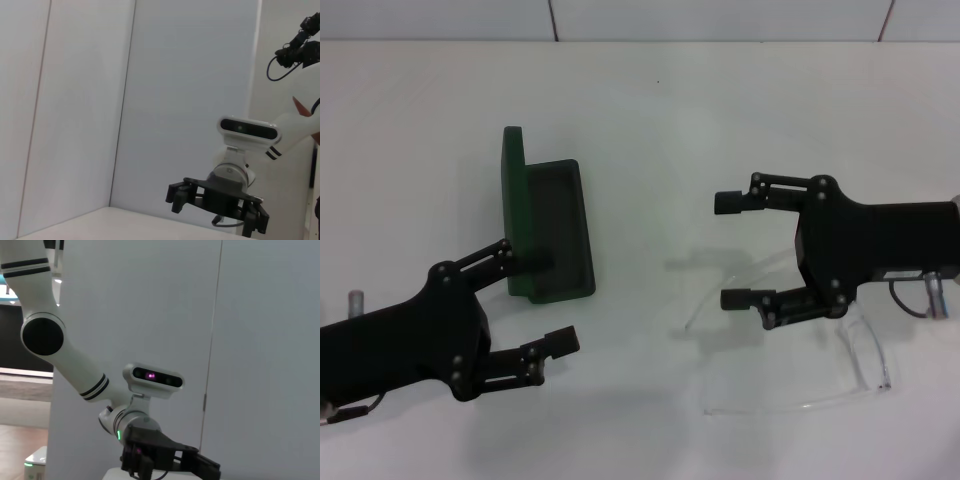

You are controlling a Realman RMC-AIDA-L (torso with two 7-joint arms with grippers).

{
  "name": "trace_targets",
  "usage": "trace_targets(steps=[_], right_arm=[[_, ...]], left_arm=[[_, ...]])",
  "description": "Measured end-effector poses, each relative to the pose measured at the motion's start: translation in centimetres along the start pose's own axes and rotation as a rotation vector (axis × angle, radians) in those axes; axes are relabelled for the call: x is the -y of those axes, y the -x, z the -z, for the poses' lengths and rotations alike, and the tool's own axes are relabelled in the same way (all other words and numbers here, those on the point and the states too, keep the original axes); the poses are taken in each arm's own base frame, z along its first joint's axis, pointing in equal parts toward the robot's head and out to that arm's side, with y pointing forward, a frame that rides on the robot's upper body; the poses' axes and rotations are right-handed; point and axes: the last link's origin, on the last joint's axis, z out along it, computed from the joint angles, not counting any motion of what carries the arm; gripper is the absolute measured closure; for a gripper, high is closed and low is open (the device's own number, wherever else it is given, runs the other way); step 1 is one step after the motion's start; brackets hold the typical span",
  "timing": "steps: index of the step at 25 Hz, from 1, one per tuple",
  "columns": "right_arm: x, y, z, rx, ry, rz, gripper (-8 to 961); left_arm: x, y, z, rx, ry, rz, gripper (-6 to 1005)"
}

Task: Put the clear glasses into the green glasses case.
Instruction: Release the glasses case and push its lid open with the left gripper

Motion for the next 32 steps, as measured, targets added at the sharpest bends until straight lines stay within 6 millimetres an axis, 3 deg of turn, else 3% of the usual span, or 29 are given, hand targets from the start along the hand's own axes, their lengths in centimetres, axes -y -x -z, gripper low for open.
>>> trace_targets(steps=[18, 24, 32], right_arm=[[-0.5, -0.2, -0.5, -0.009, 0.042, 0.030, 95], [-0.6, -0.4, -0.3, -0.020, 0.033, 0.029, 95], [-0.6, -0.7, 0.0, -0.030, 0.019, 0.027, 96]], left_arm=[[-0.1, 0.1, 0.3, -0.011, -0.018, 0.052, 125], [2.7, -1.8, 1.5, -0.024, -0.151, 0.201, 130], [7.4, -3.5, 2.9, 0.098, -0.412, 0.466, 136]])
